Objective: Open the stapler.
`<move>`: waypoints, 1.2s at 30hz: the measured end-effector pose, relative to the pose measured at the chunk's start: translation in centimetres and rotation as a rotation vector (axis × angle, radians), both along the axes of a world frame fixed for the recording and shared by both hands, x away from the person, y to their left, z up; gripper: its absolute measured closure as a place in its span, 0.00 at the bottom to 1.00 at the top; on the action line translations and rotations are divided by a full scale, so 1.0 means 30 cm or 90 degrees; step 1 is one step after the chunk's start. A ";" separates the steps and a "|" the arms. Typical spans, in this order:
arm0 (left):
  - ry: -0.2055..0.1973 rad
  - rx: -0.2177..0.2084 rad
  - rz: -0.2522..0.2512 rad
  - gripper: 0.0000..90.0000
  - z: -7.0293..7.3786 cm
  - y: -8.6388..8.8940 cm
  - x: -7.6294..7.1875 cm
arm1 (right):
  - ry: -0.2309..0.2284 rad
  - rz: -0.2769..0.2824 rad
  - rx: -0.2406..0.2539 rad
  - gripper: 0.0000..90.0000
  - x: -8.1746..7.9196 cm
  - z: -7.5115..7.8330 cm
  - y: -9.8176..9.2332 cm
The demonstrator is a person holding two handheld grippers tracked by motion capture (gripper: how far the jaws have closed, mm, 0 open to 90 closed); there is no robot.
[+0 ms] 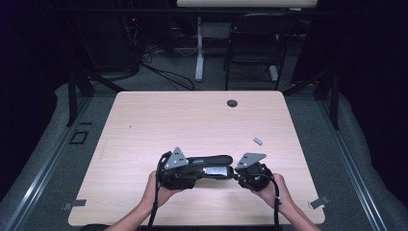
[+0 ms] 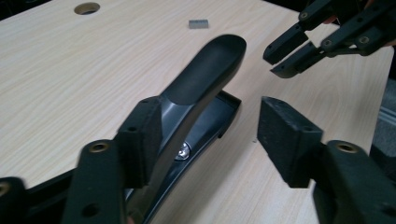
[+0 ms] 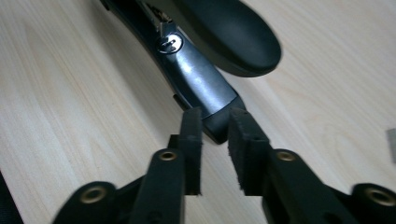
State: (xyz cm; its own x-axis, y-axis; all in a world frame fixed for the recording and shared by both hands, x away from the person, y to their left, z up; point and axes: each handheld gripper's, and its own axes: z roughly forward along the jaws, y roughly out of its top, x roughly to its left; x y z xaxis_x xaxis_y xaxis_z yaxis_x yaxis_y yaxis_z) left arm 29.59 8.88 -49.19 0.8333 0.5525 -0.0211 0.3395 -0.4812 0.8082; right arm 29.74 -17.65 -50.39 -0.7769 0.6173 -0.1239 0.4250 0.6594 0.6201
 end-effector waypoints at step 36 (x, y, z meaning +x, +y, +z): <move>0.007 0.026 0.074 1.00 -0.222 -0.215 0.031 | 0.034 -0.016 -0.023 1.00 0.098 -0.156 0.073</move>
State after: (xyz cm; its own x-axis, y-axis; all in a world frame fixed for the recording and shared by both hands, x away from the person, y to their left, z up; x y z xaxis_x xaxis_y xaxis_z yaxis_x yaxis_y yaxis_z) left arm 30.52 2.42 -55.85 0.7631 0.6462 -0.0060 0.4043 -0.4702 0.7845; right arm 32.67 -15.48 -55.08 -0.7673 0.6326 -0.1052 0.4739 0.6698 0.5717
